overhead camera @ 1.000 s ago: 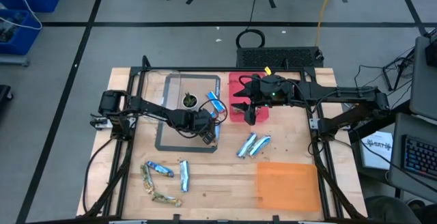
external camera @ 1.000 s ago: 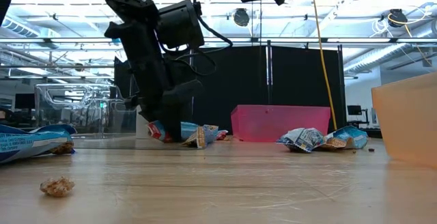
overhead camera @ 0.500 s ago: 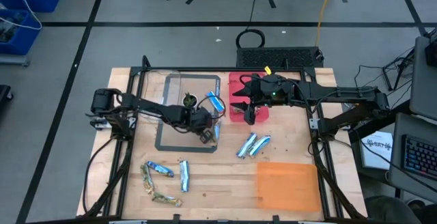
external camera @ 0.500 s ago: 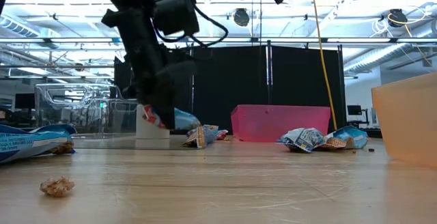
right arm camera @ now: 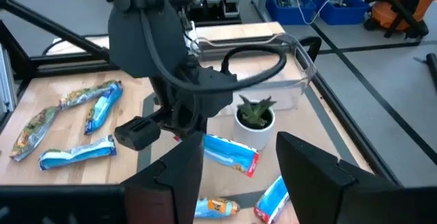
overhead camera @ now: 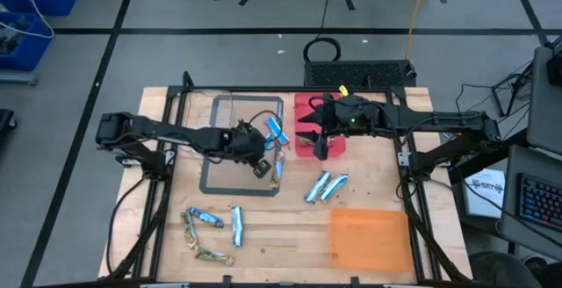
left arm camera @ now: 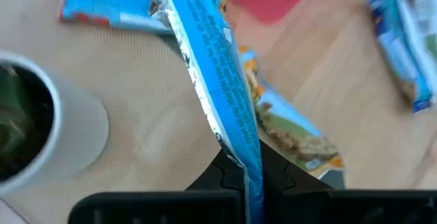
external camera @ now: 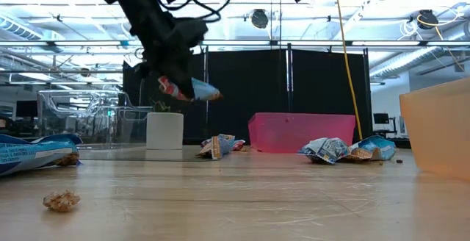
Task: Pick and place Granola Bars by type
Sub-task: Put the red granola bar into the red bin
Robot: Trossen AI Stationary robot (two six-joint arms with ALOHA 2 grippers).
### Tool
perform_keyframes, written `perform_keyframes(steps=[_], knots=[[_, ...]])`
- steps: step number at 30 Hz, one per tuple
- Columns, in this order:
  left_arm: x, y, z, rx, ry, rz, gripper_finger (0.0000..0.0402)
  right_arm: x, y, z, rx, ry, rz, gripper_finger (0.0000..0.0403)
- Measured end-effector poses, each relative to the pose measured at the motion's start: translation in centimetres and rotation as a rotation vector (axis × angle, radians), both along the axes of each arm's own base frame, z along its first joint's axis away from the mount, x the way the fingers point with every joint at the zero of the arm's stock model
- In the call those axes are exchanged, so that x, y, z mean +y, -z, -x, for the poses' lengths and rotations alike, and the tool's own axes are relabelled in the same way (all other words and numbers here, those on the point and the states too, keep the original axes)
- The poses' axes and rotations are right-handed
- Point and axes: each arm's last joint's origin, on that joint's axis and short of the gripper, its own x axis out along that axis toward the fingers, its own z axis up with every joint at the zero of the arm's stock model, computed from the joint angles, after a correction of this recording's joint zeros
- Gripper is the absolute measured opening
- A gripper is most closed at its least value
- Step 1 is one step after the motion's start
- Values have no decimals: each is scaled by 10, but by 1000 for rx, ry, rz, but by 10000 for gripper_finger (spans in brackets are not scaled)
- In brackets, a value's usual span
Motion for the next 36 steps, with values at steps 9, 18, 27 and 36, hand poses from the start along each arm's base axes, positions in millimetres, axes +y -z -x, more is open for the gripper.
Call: perform_keyframes(steps=[9,18,27,36], knots=[[0,-35,14,-119,70,-51,6,0,-10,-4,-110,-2,10,190],[-2,-59,16,-277,164,-86,6,1,-18,-6,-200,-27,-23,253],[-2,-73,10,-416,234,-171,6,1,-28,-8,-303,-44,-19,294],[-3,-95,0,-599,375,-416,6,1,-35,-9,-383,-42,-36,289]])
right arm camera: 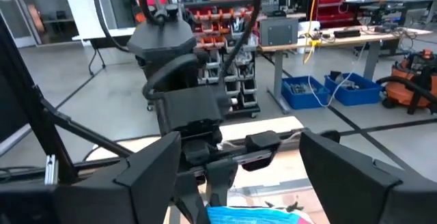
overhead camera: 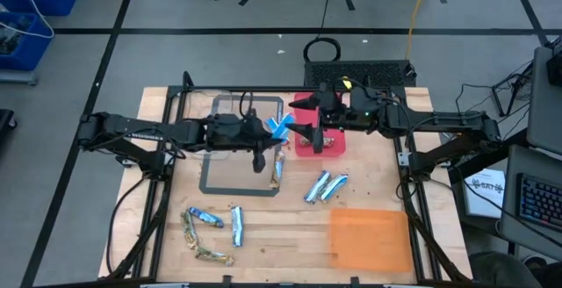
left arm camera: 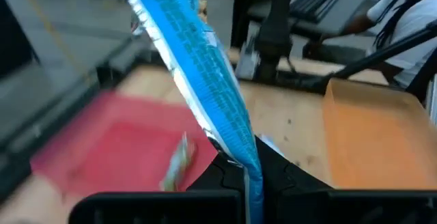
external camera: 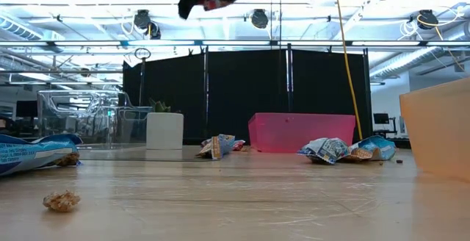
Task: Pick and place Granola Bars by type
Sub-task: Put the red granola bar into the red bin
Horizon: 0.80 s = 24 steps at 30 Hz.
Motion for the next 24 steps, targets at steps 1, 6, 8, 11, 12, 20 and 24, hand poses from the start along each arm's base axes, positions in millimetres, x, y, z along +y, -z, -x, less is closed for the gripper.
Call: perform_keyframes(steps=[1,6,8,11,12,20,24], knots=[[0,-2,-1,-14,9,-33,6,0,-1,0,-6,-3,0,289],[-3,-11,-3,-91,55,-194,6,1,-2,1,-13,-25,0,296],[-6,-14,-3,-117,72,-248,6,1,-2,1,-13,-27,0,298],[-8,-19,-4,-157,85,-298,6,1,-2,1,-13,-34,-1,299],[-9,-20,-4,-167,87,-308,6,1,-2,1,-13,-40,-1,298],[-10,-27,-4,-244,106,-326,6,2,-2,1,-16,-50,-31,297],[-10,-30,-4,-276,96,-326,6,2,-2,1,-18,-50,-37,297]])
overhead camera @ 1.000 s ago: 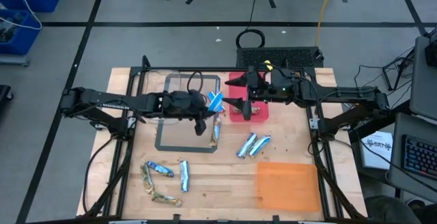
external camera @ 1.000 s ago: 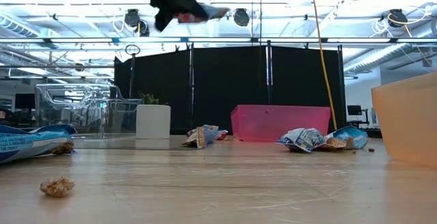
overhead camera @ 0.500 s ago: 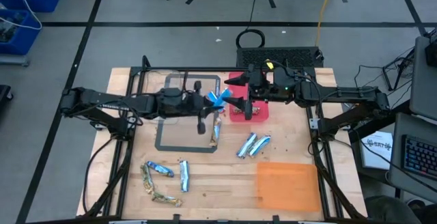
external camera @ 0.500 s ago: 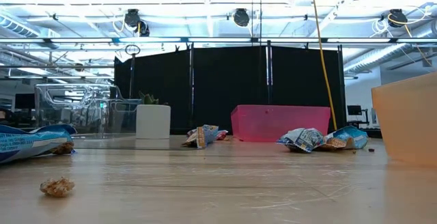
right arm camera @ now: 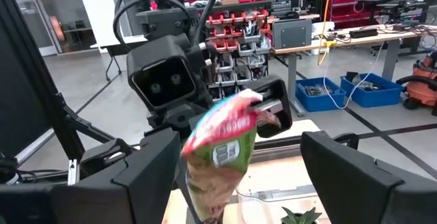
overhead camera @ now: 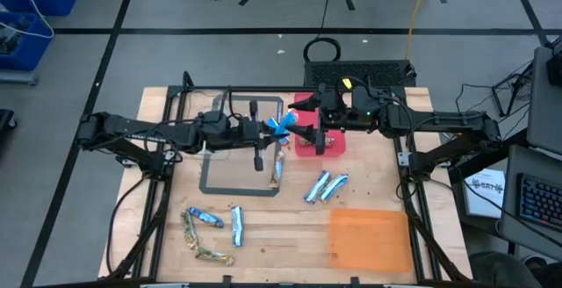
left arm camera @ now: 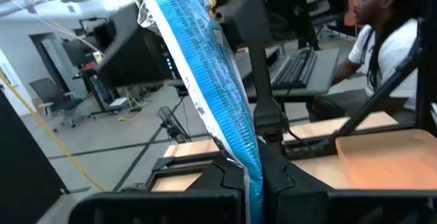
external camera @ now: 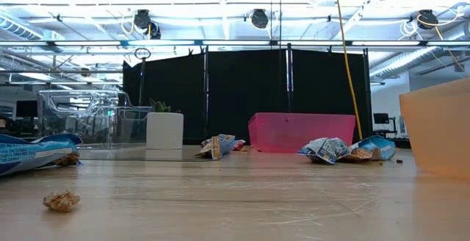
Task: Pick and place Granola Bars by type
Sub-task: Put the red granola bar into the red bin
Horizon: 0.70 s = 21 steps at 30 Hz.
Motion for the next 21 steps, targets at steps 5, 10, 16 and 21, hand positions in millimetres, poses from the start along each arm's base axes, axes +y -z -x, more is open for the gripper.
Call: perform_keyframes(steps=[5,10,16,21], knots=[[4,-1,0,-10,-12,34,6,0,-2,0,-22,1,1,297],[9,0,-1,-13,-36,79,6,0,-4,0,-44,2,5,292],[15,0,-1,-18,-41,123,6,0,-4,0,-43,2,14,276],[14,0,-1,-17,-37,123,6,0,-4,0,-42,2,13,257]])
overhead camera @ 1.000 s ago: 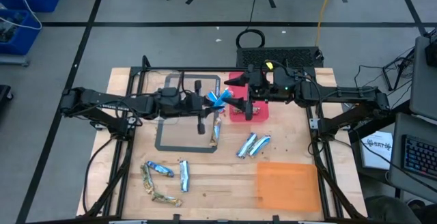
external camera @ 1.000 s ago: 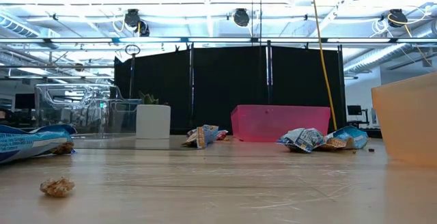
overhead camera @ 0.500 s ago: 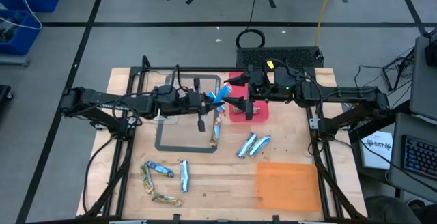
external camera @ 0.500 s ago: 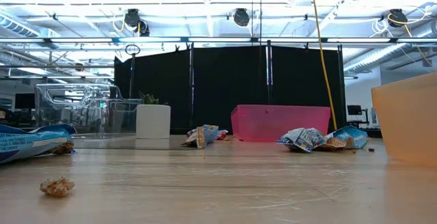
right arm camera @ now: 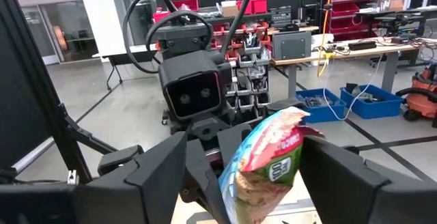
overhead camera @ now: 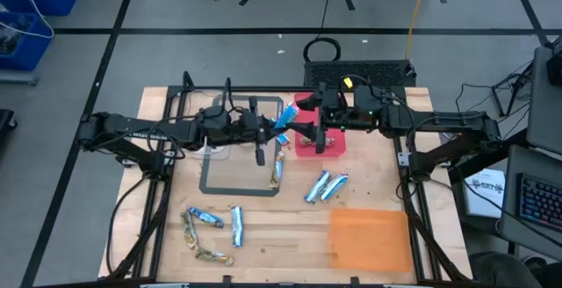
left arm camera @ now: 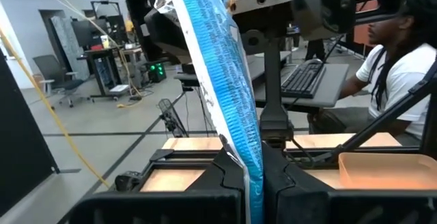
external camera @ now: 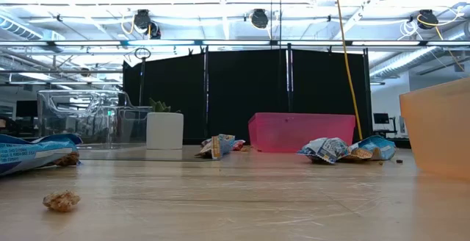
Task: Pick and place Granola Bars by type
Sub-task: Put the red granola bar into the red bin
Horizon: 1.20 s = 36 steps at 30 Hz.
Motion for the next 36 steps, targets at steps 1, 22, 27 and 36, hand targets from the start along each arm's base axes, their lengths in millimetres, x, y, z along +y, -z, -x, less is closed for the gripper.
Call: perform_keyframes(steps=[1,22,27,36], knots=[[0,0,0,0,2,0,6,0,1,-1,1,0,0,251],[-1,0,0,3,22,0,6,-1,11,-11,40,-2,0,55],[-1,0,0,-2,22,27,8,-1,11,-11,41,-2,0,12],[-1,-1,0,-20,25,60,79,-1,12,-11,47,-2,-1,15]])
